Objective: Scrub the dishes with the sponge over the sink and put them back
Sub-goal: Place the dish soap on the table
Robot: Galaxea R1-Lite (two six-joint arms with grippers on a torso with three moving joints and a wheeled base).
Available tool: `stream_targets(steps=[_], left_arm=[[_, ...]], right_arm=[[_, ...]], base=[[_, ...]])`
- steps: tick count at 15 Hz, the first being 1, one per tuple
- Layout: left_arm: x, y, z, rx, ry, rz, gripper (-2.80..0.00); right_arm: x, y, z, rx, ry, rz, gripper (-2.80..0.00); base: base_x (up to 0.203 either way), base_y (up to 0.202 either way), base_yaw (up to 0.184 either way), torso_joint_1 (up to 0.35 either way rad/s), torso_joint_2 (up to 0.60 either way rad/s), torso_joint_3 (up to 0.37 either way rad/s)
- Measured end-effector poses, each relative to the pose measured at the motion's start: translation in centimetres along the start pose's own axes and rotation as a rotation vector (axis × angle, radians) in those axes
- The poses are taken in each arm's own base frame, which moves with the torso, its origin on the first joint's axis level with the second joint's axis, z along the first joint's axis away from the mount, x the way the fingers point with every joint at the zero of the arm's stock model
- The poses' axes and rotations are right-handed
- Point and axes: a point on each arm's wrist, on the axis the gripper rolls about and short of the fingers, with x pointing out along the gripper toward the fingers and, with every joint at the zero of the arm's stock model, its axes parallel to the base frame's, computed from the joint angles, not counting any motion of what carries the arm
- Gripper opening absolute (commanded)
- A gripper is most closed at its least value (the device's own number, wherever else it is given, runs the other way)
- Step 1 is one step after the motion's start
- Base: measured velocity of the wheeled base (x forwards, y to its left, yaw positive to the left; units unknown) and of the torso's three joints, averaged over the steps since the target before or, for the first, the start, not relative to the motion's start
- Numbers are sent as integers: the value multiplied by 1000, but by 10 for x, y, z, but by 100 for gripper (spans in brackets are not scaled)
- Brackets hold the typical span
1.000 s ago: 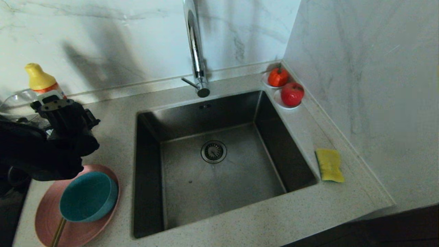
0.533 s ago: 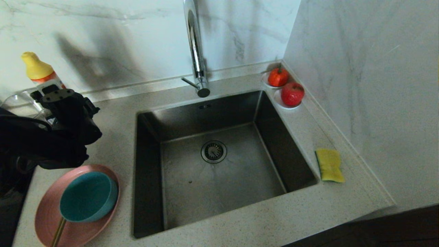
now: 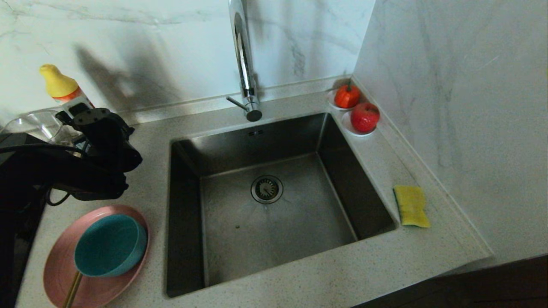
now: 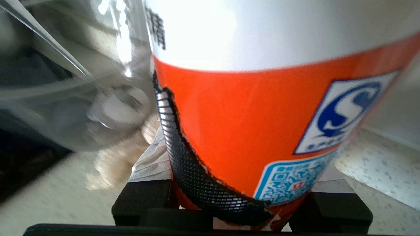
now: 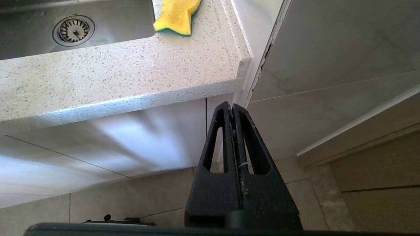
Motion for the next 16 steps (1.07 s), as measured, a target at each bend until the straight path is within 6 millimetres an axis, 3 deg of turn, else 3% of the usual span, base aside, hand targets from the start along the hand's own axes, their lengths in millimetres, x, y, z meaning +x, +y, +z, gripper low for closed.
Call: stream_targets(steps=[6,16], left_arm=[[2,-20,-7,-18,-4,-16,-280],[18,-29,-10,-21,-4,-10,-280]], right_arm=[[0,0,0,0,0,-1,-280],[0,0,0,0,-1,-1,-280]], base=[[0,0,0,0,0,0],[0,0,0,0,0,0]])
